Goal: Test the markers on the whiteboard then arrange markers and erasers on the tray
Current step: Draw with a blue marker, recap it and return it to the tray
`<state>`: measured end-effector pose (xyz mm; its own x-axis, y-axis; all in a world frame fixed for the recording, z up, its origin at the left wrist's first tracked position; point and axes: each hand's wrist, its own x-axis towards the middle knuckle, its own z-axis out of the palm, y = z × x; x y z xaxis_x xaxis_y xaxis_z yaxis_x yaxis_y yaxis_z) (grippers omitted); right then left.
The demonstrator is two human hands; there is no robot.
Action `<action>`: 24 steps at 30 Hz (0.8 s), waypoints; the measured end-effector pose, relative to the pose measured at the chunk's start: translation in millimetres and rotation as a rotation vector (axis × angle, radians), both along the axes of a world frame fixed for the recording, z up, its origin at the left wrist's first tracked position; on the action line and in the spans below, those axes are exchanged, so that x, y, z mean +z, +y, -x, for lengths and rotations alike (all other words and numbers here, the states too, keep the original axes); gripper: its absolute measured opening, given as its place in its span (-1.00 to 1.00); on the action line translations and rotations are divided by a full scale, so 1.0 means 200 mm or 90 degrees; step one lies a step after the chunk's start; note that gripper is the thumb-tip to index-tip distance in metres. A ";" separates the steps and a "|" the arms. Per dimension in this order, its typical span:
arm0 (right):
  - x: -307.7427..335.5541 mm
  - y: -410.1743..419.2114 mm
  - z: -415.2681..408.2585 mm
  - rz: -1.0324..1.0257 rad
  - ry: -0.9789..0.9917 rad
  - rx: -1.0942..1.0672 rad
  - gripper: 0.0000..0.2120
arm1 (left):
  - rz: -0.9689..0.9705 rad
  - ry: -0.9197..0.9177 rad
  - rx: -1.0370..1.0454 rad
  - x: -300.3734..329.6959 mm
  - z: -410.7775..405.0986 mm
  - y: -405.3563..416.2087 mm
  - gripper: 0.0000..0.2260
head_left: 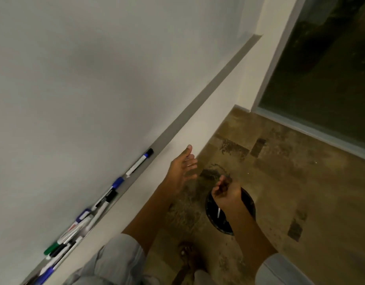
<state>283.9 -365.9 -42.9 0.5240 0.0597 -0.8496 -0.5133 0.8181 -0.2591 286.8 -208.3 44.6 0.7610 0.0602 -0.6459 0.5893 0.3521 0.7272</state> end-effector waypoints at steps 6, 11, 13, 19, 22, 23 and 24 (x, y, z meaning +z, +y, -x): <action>0.19 0.58 -0.06 0.204 -0.193 0.367 -0.84 | -0.120 0.062 0.249 0.03 0.12 0.42 -0.71; 0.11 1.02 -0.10 0.573 -0.689 0.710 -0.85 | -0.084 0.093 0.404 0.06 0.38 0.79 -0.82; 0.01 1.13 -0.18 0.732 -0.863 0.838 -0.74 | -0.044 0.109 0.439 0.07 0.49 0.89 -0.82; 0.01 1.23 -0.31 1.167 -0.954 1.189 -0.71 | 0.038 0.103 0.498 0.09 0.72 1.02 -0.80; 0.06 1.25 -0.33 1.266 -1.008 1.283 -0.75 | 0.059 0.071 0.516 0.10 0.76 1.03 -0.75; 0.08 1.26 -0.34 1.278 -1.024 1.303 -0.76 | 0.075 0.054 0.521 0.10 0.77 1.03 -0.73; 0.09 1.27 -0.35 1.278 -1.036 1.328 -0.76 | 0.095 0.036 0.525 0.11 0.77 1.03 -0.69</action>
<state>353.3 -112.3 -24.2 0.4721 0.8292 -0.2993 0.8777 -0.4738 0.0719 132.3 -2.1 66.7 0.4771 0.4942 -0.7267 0.1350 0.7758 0.6163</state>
